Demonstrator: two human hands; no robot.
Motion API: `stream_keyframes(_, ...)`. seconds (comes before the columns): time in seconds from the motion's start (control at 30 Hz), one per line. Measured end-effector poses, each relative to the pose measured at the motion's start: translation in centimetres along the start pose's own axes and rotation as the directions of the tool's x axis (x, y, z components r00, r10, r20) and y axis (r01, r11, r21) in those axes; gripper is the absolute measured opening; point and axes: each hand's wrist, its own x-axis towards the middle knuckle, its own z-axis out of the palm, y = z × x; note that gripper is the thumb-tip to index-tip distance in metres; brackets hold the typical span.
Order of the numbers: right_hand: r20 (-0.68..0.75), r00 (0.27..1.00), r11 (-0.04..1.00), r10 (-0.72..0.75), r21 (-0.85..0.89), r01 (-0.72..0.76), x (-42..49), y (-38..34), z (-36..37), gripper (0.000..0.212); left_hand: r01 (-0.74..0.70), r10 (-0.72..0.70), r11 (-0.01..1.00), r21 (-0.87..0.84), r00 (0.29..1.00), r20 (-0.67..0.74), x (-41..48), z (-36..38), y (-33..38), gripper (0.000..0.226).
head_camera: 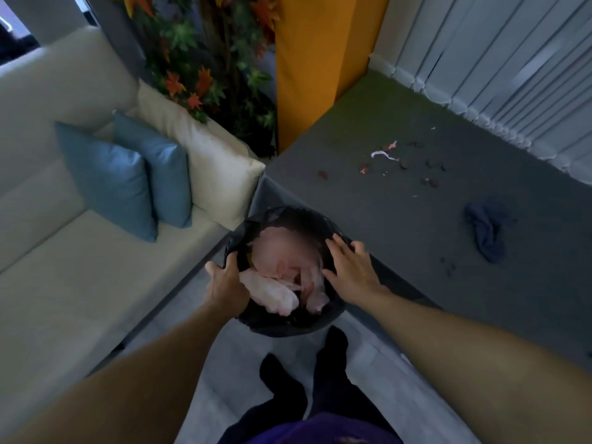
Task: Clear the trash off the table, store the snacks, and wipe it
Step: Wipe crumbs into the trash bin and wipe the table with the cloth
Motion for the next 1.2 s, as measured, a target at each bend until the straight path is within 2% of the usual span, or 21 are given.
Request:
stream_keyframes(0.43,-0.126,0.983,0.98,0.13,0.168,-0.108,0.0,3.7,-2.1,0.062,0.042,-0.047,0.998,0.047,0.994,0.103,0.9,1.0,0.8,0.069)
stream_keyframes(0.77,-0.152,0.975,0.975,0.16,0.18,-0.132,0.2,6.7,-2.5,0.068,0.08,-0.101,0.985,0.153,0.986,0.136,-0.1,2.0,1.3,0.068)
stream_keyframes(0.9,-0.16,0.971,0.971,0.176,0.194,-0.143,0.4,7.8,-2.9,0.069,0.129,-0.135,0.99,0.059,0.983,0.123,0.2,3.0,2.3,0.069)
stream_keyframes(1.07,-0.169,0.962,0.961,0.215,0.21,-0.178,0.4,9.9,-3.4,0.07,0.114,-0.104,0.987,-0.111,0.99,0.092,1.4,4.0,4.8,0.067)
stream_keyframes(1.2,-0.205,0.947,0.954,0.247,0.223,-0.201,0.3,12.0,-3.8,0.069,0.117,-0.105,0.984,-0.135,0.99,0.092,1.7,5.0,7.6,0.071)
